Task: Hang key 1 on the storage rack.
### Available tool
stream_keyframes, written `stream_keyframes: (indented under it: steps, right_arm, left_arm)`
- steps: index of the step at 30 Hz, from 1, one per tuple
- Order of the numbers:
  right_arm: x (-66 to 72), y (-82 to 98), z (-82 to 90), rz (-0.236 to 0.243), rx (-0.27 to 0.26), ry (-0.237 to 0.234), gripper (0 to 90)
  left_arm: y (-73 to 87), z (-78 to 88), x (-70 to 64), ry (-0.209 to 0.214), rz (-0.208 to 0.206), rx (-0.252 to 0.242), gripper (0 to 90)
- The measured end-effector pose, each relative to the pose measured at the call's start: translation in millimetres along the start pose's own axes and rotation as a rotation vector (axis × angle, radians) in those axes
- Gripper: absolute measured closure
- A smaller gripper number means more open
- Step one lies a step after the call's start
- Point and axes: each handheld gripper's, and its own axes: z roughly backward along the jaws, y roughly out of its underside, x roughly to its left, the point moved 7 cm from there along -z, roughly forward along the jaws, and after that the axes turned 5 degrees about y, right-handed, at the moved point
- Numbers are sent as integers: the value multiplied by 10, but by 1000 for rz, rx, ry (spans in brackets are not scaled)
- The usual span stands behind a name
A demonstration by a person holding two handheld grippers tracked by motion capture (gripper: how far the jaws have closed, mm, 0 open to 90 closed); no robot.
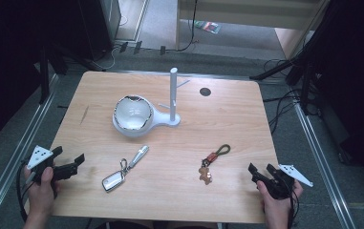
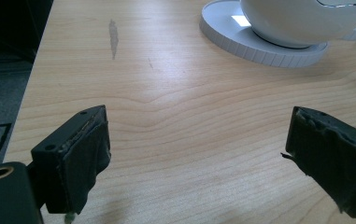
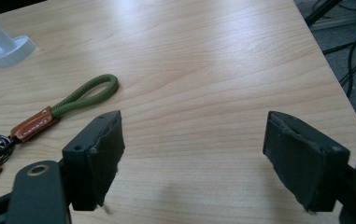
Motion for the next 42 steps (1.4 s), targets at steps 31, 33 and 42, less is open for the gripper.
stream_keyframes:
  steps: [31, 33, 42]
  right_arm:
    - [325, 43, -122, 235, 204, 74, 316]
    - [353, 40, -133, 265, 254, 74, 316]
    - [434, -34, -160, 291, 343, 92, 321]
  left_arm:
    - [7, -18, -3, 0, 7, 16, 70]
    - [8, -22, -1, 4, 8, 21, 70]
    - [8, -19, 7, 9, 17, 19, 70]
